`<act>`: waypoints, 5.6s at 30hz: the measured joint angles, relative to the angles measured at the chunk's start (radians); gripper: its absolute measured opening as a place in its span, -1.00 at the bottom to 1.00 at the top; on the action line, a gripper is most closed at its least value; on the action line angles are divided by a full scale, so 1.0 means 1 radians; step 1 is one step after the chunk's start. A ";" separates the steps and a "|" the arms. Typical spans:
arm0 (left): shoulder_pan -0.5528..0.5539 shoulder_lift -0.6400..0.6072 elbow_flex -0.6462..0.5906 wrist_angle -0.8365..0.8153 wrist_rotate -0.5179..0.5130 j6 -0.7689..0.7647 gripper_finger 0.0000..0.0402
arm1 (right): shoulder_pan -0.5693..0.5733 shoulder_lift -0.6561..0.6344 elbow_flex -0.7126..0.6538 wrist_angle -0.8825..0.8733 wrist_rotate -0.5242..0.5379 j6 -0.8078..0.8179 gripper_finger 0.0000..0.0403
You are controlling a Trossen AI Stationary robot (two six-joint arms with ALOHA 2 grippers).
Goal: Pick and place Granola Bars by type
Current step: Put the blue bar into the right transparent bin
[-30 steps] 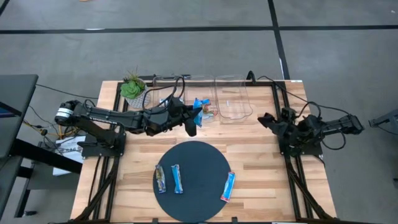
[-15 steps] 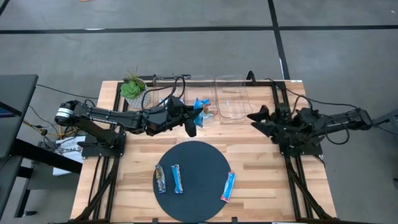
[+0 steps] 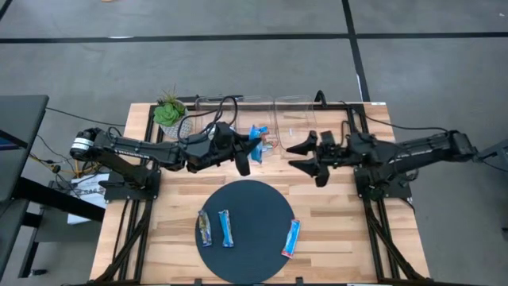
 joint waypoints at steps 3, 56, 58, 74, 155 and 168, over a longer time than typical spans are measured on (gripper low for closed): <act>0.000 0.000 0.000 0.003 0.020 0.001 -0.74 | -0.021 0.073 0.047 0.001 -0.047 0.000 0.21; 0.000 0.000 0.000 -0.013 0.046 0.029 -0.45 | -0.153 0.476 0.383 -0.053 -0.294 0.000 -0.73; 0.001 0.000 0.000 -0.014 0.046 0.028 -0.35 | -0.153 0.476 0.383 -0.053 -0.294 -0.005 -0.73; 0.001 0.000 0.000 -0.017 0.045 0.025 0.39 | -0.173 0.476 0.383 -0.055 -0.293 -0.007 -0.73; 0.001 0.000 -0.001 -0.119 -0.031 -0.003 0.44 | -0.616 0.341 0.382 -1.091 0.004 -0.846 -0.73; 0.001 0.000 -0.001 -0.126 -0.037 -0.003 0.44 | -0.577 0.514 0.382 -1.117 -0.004 -0.800 -0.73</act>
